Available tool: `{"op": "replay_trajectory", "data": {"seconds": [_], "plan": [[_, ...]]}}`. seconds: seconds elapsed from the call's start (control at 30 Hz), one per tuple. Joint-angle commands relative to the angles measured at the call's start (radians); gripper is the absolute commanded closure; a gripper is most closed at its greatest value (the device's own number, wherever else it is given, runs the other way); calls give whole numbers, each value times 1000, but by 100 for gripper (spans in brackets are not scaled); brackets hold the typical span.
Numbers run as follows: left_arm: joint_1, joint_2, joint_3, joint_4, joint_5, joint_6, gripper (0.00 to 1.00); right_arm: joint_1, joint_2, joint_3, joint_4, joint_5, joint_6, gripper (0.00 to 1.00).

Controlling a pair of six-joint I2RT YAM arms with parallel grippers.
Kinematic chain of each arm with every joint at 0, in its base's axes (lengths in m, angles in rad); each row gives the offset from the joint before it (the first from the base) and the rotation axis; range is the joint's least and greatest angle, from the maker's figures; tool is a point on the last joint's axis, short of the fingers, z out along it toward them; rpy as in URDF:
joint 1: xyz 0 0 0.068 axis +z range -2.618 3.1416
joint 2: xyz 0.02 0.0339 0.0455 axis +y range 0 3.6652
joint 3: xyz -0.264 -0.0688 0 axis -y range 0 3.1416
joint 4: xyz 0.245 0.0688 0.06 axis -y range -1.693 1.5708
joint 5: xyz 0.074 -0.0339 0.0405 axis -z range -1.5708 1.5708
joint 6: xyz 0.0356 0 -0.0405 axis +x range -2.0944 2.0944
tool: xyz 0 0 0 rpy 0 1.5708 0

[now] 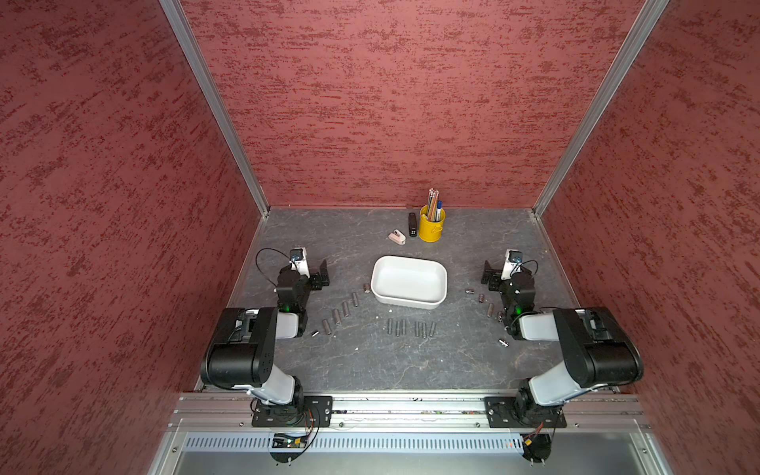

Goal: Take out the socket from the storage box
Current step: Reset both arms

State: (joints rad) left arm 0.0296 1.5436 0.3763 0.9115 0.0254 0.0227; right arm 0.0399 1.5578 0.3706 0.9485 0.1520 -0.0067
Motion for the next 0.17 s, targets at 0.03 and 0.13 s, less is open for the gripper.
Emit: {"op": "replay_trajectory", "data": {"seconds": [0.03, 0.13], "plan": [[2, -8, 1, -4, 14, -6, 0, -2, -3, 9, -10, -16, 9, 1], [2, -8, 1, -3, 15, -6, 0, -2, -8, -2, 5, -16, 8, 1]]}}
